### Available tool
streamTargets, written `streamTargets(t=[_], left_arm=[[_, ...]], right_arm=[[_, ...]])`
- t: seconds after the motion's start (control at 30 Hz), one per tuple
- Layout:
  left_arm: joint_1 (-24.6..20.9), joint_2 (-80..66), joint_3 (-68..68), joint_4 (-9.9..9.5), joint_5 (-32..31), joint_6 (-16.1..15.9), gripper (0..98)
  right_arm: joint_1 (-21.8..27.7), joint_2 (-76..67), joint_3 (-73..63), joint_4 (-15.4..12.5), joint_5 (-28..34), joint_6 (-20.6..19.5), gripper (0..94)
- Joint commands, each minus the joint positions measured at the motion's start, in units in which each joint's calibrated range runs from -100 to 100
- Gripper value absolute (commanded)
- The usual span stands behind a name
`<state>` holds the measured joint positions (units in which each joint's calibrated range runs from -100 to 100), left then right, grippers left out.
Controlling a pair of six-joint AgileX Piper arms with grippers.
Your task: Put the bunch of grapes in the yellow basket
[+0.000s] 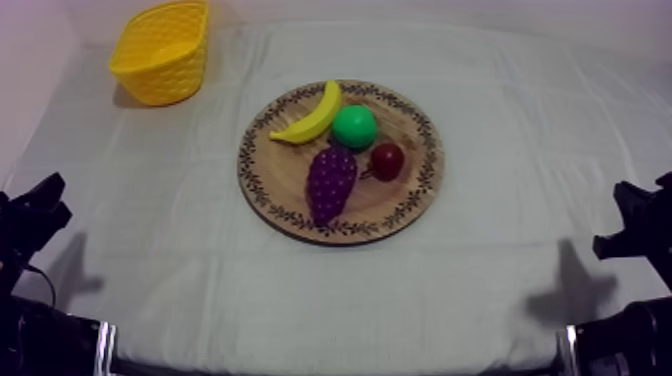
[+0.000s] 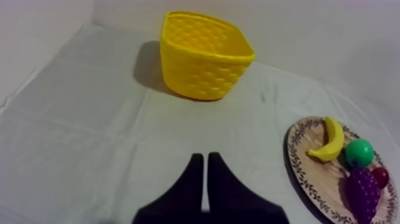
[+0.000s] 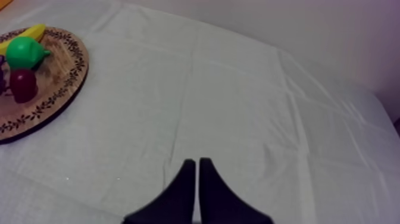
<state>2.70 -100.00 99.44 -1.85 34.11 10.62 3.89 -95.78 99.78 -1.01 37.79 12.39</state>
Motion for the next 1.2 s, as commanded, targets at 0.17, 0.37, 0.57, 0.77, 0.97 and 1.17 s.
streamTargets(t=[0.17,0.37,0.57,0.77,0.97,1.17], left_arm=[[0.0,0.0,0.0,0.14,0.0,-3.9,0.0],[0.0,0.9,-2.6,2.19,-0.1,-7.2,0.0],[1.1,8.3,-16.6,2.51,2.9,-8.6,0.0],[4.6,21.4,-34.5,2.4,6.4,-9.4,0.0],[10.1,36.1,-50.0,2.37,10.3,-10.6,0.0],[15.3,50.0,-63.9,2.25,18.6,-12.0,0.0]], right_arm=[[0.0,0.0,0.0,0.0,0.0,0.0,0.3],[0.0,0.0,0.0,0.0,0.0,0.0,0.3],[0.0,0.0,0.0,0.0,0.0,0.0,0.3],[0.0,0.0,0.0,0.0,0.0,0.0,0.3],[0.1,0.0,0.0,0.0,0.0,0.0,0.3],[0.1,0.0,0.0,0.0,0.0,0.0,0.3]])
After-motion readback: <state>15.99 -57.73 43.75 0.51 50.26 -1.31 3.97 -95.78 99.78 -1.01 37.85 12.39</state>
